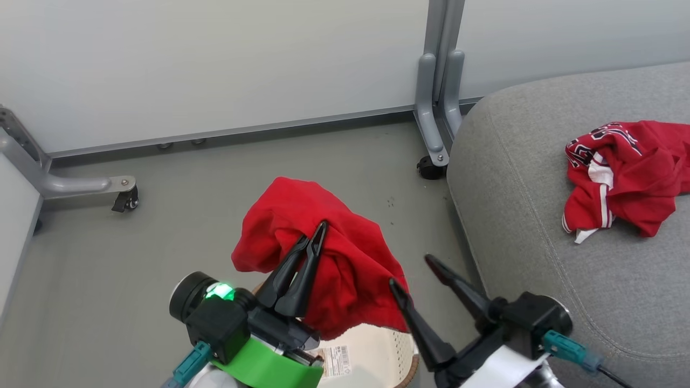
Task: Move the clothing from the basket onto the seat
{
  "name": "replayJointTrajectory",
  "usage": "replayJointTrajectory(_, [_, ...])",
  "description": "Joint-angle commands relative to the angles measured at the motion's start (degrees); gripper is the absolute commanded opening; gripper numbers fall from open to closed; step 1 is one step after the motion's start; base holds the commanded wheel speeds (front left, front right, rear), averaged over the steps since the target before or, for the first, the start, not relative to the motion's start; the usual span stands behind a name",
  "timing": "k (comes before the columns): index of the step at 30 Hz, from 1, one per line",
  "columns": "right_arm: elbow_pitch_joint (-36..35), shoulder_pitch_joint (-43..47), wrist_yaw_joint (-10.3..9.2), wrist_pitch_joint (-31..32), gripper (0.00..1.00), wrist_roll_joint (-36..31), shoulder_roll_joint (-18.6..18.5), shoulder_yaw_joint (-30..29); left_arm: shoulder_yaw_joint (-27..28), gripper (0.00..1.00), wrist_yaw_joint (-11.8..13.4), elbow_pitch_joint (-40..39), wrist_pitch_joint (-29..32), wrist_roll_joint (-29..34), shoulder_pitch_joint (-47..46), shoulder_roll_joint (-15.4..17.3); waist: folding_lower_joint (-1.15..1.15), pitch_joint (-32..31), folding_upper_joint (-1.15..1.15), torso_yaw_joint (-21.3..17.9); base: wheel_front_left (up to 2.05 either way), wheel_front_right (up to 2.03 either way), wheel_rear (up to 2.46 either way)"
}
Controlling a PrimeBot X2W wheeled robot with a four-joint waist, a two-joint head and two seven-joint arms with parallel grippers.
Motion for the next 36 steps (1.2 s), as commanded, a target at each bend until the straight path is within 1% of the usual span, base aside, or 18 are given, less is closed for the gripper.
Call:
replayJointTrajectory(1, [0.6,-1.7,0.0,0.3,1.0,1.2,-0.6,2.0,-0.1,0.0,-0.2,0.0,-0.2,-0.1,-1.0,0.3,0.0,0.3,0.0,0.6,0.0,0.0,0.0])
replayJointTrajectory(5, [3.3,-5.7,0.0,0.4,1.0,3.2,-1.3,7.5,-0.7,0.0,-0.2,0.0,-0.2,-0.2,-1.5,0.2,0.0,0.7,0.0,1.6,0.0,0.0,0.0])
replayJointTrajectory(13, [10.4,-12.7,0.0,0.2,1.0,5.9,-0.9,13.6,-1.3,0.0,-0.2,0.1,-0.2,-0.5,-1.9,-0.2,0.0,1.3,0.0,3.0,0.0,0.0,0.0])
replayJointTrajectory(14, [10.9,-13.3,0.0,0.0,0.63,6.1,-0.8,13.9,-1.4,0.0,-0.2,0.1,-0.2,-0.5,-1.9,-0.2,0.0,1.4,0.0,3.1,0.0,0.0,0.0])
replayJointTrajectory(15, [11.6,-14.0,0.0,-0.2,0.22,6.5,-0.7,14.1,-1.5,0.0,-0.2,0.1,-0.2,-0.6,-2.0,-0.3,0.0,1.4,0.0,3.2,0.0,0.0,0.0])
replayJointTrajectory(16, [12.3,-14.5,0.0,-0.2,0.0,6.8,-0.7,14.6,-1.5,0.0,-0.2,0.2,-0.2,-0.6,-2.0,-0.3,0.0,1.4,0.0,3.3,0.0,0.0,0.0])
replayJointTrajectory(22, [14.1,-16.4,0.0,-1.3,0.0,7.8,-0.8,15.5,-1.5,0.0,-0.2,0.5,-0.2,-0.8,-1.9,-0.5,0.0,1.6,0.0,3.5,0.0,0.0,0.0])
replayJointTrajectory(30, [14.7,-17.6,0.0,-2.3,0.0,8.1,-1.5,15.6,-1.6,0.0,-0.2,0.8,-0.2,-0.7,-2.0,-0.3,0.0,1.9,0.0,3.4,0.0,0.0,0.0])
replayJointTrajectory(31, [14.6,-17.6,0.0,-2.5,0.0,8.1,-1.6,15.4,-1.7,0.29,-0.2,1.1,-0.2,-0.9,-1.9,-0.2,0.0,2.0,0.0,3.4,0.0,0.0,0.0])
replayJointTrajectory(32, [14.7,-17.8,0.0,-2.7,0.0,7.9,-1.7,15.1,-1.8,0.72,-0.2,1.3,-0.2,-1.0,-2.0,-0.2,0.0,2.1,0.0,3.4,0.0,0.0,0.0])
replayJointTrajectory(33, [14.8,-18.0,0.0,-2.9,0.0,7.7,-1.7,14.9,-1.7,1.0,-0.2,1.4,-0.2,-1.1,-2.1,-0.2,0.0,2.1,0.0,3.4,0.0,0.0,0.0])
replayJointTrajectory(36, [15.2,-18.6,0.0,-3.6,0.0,7.1,-1.6,13.7,-1.7,1.0,-0.2,1.9,-0.2,-0.3,-2.2,0.0,0.0,2.4,0.0,3.7,0.0,0.0,0.0])
